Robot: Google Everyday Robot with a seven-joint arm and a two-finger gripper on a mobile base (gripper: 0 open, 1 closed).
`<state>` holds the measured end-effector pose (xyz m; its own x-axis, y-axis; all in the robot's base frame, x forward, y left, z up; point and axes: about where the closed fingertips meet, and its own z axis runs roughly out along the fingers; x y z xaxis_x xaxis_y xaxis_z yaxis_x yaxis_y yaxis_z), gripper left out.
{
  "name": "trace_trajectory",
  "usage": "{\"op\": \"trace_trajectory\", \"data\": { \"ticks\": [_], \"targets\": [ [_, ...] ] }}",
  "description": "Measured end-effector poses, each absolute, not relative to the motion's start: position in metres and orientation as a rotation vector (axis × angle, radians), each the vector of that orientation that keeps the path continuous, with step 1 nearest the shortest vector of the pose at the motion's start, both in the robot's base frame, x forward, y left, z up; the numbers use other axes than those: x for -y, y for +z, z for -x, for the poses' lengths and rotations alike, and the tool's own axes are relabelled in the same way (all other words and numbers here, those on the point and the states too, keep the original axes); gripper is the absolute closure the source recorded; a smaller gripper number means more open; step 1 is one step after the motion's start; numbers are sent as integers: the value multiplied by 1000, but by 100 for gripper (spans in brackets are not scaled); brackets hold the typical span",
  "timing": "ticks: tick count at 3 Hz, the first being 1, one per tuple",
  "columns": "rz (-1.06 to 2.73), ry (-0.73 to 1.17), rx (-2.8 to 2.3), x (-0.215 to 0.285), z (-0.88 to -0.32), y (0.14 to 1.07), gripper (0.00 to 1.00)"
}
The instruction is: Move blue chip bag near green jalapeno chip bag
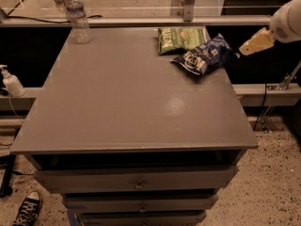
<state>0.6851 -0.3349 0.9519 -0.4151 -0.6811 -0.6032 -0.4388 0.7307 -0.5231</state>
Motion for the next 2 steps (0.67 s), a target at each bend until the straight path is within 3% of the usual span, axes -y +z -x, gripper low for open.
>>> {"op": "trace_trajectory", "data": {
  "ticks": [1,2],
  "targets": [
    [815,-349,-2123,355,-651,985,0],
    [820,-292,-2161,378,-620,1006,0]
  ]
}}
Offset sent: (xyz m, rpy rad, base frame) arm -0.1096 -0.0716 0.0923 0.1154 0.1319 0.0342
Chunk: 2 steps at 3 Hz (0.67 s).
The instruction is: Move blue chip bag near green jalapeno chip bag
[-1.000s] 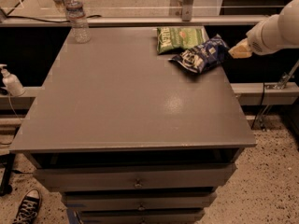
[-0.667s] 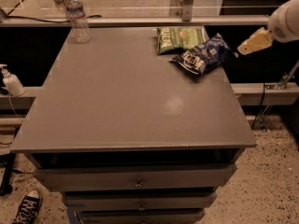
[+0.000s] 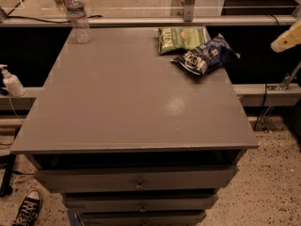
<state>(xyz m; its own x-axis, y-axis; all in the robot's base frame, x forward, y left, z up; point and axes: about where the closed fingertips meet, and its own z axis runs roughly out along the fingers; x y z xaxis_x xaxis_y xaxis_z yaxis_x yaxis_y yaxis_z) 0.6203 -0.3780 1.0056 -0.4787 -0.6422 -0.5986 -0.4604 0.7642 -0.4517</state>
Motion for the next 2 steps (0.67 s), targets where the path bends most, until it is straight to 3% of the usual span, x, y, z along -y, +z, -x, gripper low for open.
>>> {"op": "trace_trajectory", "data": {
  "ticks": [2],
  "targets": [
    [871,-87,-2101,395,-577,1042,0]
  ]
}}
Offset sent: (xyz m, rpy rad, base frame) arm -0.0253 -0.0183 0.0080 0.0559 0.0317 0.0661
